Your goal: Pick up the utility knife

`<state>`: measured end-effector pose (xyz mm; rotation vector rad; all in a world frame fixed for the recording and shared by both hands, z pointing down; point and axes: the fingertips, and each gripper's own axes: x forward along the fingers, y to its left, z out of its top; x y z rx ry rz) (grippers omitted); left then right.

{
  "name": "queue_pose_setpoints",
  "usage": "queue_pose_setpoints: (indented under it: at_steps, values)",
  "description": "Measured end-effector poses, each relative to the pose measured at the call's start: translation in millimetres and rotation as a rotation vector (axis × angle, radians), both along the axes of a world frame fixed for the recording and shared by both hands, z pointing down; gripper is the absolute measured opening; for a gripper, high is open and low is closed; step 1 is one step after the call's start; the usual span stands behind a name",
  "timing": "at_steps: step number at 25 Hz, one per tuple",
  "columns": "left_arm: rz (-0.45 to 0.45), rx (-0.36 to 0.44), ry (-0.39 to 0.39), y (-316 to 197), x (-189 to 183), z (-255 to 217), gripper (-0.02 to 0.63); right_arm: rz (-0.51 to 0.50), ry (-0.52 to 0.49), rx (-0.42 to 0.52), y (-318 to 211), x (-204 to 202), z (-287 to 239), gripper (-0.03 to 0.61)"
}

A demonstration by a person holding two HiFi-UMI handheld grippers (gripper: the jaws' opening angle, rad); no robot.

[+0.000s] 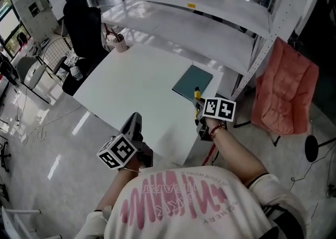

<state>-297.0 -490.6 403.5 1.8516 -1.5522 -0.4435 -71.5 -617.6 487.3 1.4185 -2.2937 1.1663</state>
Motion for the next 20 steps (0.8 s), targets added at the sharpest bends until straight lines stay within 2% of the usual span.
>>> queue_pose_setpoints:
  at_steps: [10,14,20]
  values:
    - [0.079,0.029,-0.032,-1,35,-16,0.025,-0.037,-0.040,0.285,36,-2,-99,0.131]
    - [0.098,0.061,-0.077,0,39,-26,0.025,-0.046,-0.019,0.384,50,-5,-122,0.132]
    - [0.105,0.076,-0.085,1,40,-28,0.025,-0.033,-0.020,0.442,65,-3,-131,0.132]
